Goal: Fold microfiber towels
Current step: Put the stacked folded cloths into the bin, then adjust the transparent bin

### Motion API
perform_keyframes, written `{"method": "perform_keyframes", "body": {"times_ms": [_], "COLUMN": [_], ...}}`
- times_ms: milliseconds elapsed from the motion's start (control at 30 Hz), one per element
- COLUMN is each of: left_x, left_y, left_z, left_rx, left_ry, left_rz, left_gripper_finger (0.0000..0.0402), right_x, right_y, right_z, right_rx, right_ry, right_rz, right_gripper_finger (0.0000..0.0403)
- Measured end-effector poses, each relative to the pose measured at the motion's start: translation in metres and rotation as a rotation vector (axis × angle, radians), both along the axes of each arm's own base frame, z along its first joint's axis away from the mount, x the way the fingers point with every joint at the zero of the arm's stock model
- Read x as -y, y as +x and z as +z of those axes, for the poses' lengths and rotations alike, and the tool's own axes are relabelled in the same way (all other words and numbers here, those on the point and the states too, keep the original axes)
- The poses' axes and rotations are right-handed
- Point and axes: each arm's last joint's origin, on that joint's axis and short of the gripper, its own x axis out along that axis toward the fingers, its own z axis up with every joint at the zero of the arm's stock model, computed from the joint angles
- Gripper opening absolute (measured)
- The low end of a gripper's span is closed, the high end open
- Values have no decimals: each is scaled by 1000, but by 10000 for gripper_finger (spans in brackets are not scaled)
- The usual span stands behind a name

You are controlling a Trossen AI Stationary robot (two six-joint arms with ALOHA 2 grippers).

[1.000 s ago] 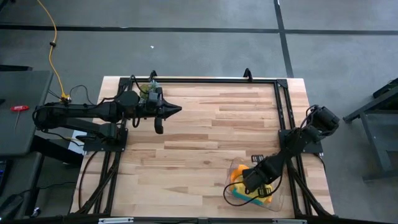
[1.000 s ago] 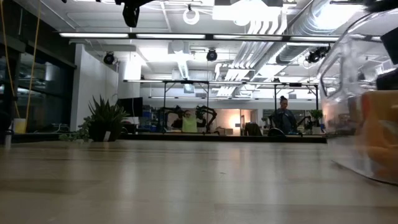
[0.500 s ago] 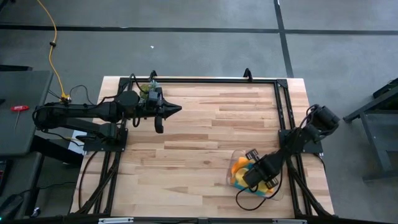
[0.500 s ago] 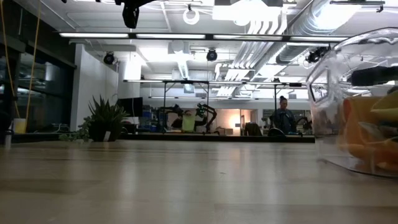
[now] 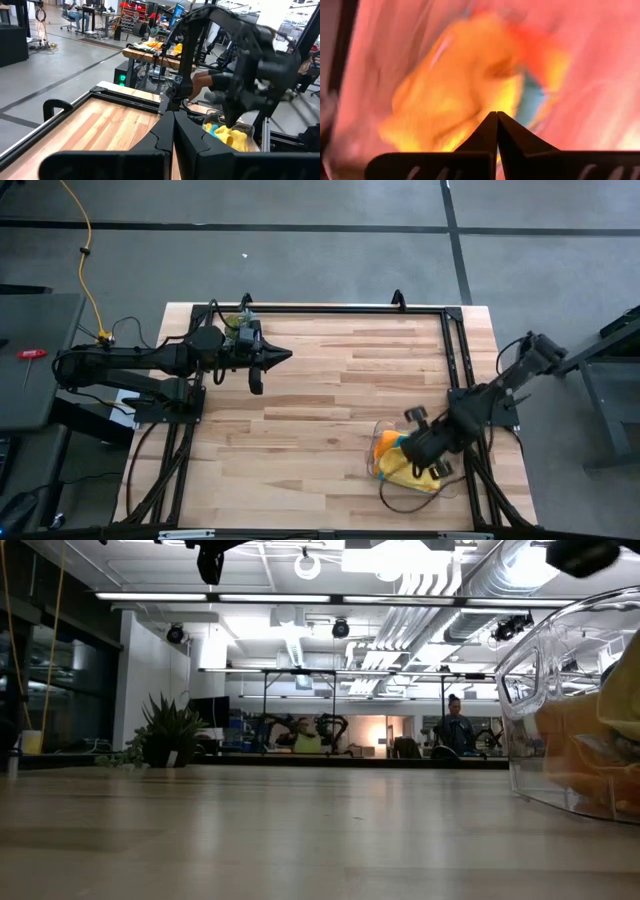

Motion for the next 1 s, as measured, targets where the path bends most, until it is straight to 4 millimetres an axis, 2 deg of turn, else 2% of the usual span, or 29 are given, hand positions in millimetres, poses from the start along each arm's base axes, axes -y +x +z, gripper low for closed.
{"method": "perform_keyframes", "body": {"times_ms": [100, 167, 333, 567, 700, 1000], "left_x": [0, 0, 0, 0, 0, 0], "left_y": [0, 0, 0, 0, 0, 0], "left_z": [0, 0, 0, 0, 0, 0], "left_rx": [-4, -5, -7, -8, -8, -7], "left_ry": [15, 18, 18, 18, 17, 13], "left_rz": [-1, -1, -1, -4, -5, -5], "left_gripper_finger": [0, 0, 0, 0, 0, 0], "right_x": [15, 27, 60, 96, 102, 91], "right_y": [1, 2, 12, 28, 33, 44], "right_z": [20, 21, 0, -33, -36, -32], "right_rx": [103, 122, 133, 154, 168, 211], "right_ry": [48, 68, 50, 118, 173, 331], "right_rz": [-189, -309, -529, -706, -707, -613], "right_gripper_finger": [0, 0, 0, 0, 0, 0]}}
